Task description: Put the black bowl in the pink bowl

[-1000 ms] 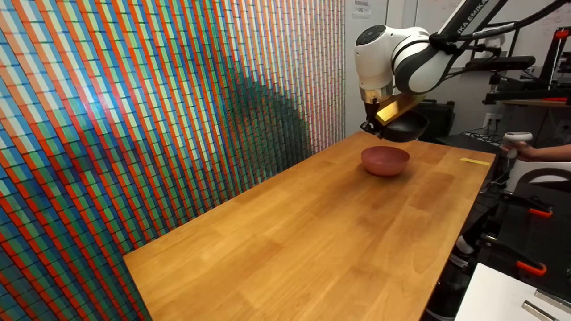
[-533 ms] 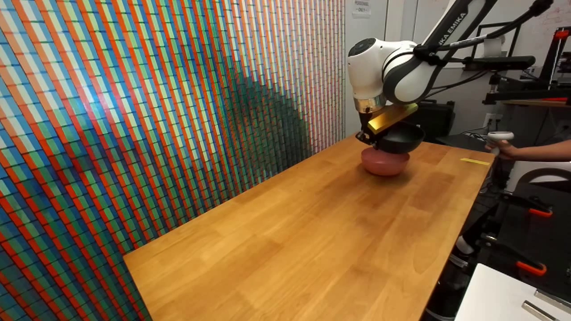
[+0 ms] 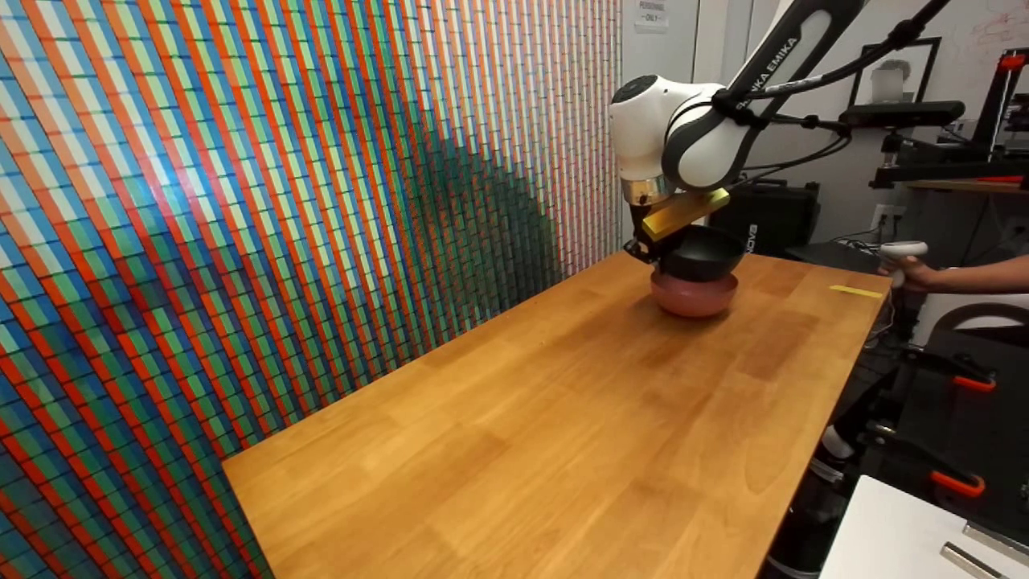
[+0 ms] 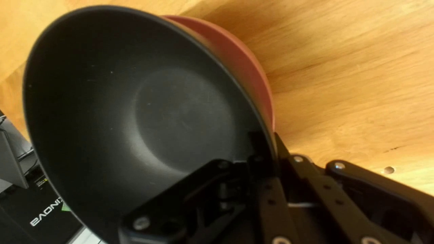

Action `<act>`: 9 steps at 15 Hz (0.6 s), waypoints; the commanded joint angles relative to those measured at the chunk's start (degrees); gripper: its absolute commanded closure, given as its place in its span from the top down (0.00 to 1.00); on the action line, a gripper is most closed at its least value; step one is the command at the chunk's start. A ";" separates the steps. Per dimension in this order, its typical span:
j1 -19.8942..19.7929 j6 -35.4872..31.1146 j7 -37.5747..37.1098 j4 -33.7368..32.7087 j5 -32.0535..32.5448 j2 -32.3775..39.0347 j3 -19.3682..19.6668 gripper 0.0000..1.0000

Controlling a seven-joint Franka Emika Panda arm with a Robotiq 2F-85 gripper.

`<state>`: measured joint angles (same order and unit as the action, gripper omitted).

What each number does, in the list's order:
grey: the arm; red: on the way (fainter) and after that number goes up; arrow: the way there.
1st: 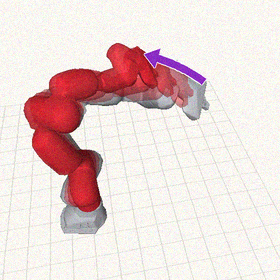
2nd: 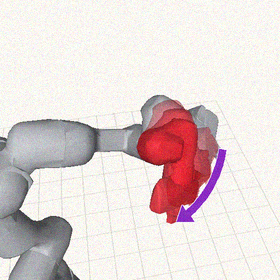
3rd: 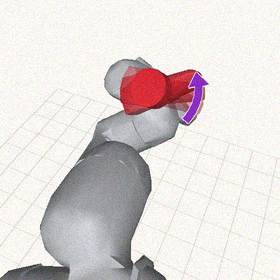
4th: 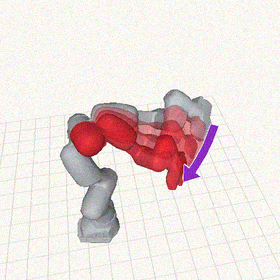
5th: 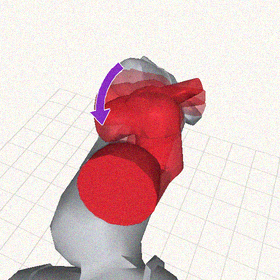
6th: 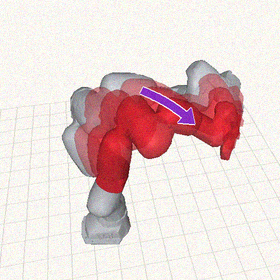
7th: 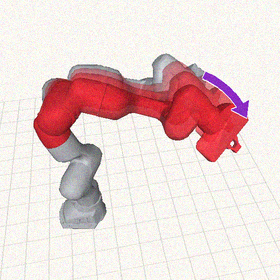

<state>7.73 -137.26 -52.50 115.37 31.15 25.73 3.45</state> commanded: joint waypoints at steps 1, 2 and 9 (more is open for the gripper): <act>0.63 1.75 3.37 -2.79 -3.66 1.67 0.93 0.17; 0.59 2.24 4.01 -2.97 -4.52 1.68 0.91 0.34; 0.91 3.69 5.59 -3.70 -6.73 0.87 1.69 0.85</act>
<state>7.73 -135.86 -48.86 113.53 26.21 26.82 4.07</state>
